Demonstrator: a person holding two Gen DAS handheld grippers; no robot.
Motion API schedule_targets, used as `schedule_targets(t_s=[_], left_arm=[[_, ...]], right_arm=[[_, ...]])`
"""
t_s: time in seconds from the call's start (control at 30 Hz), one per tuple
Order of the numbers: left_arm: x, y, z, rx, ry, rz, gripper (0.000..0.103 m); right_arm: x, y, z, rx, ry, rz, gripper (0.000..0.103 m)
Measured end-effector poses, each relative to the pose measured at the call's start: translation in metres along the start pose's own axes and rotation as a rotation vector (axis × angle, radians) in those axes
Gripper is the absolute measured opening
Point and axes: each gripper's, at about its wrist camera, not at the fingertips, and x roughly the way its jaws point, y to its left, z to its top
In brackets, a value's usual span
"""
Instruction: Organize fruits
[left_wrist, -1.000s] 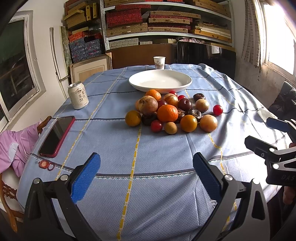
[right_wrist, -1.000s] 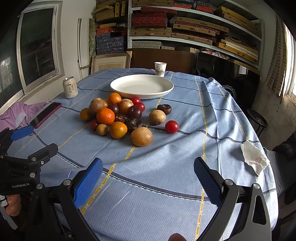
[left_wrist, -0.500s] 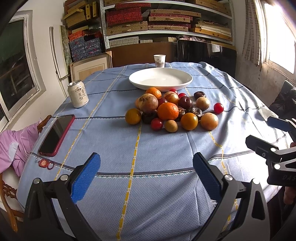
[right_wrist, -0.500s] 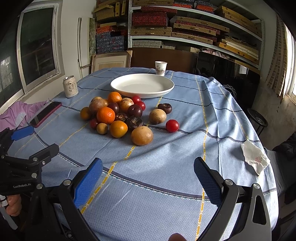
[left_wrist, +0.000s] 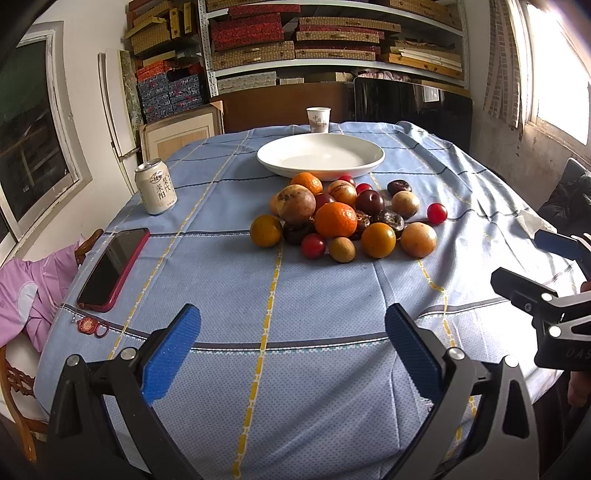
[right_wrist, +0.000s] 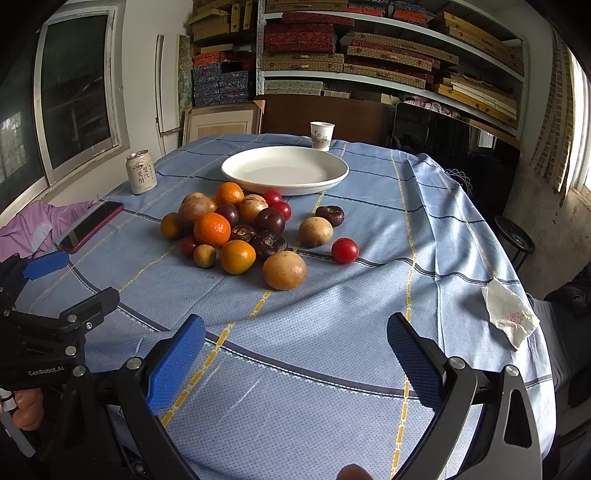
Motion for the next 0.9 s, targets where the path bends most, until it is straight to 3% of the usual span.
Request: schedule_targets(t_s=[0.9], left_arm=[[0.0017, 0.0016, -0.0013, 0.002, 0.011, 0.003, 0.098]], right_arm=[[-0.0011, -0.001, 0.0042, 0.001, -0.001, 0.001, 0.099]])
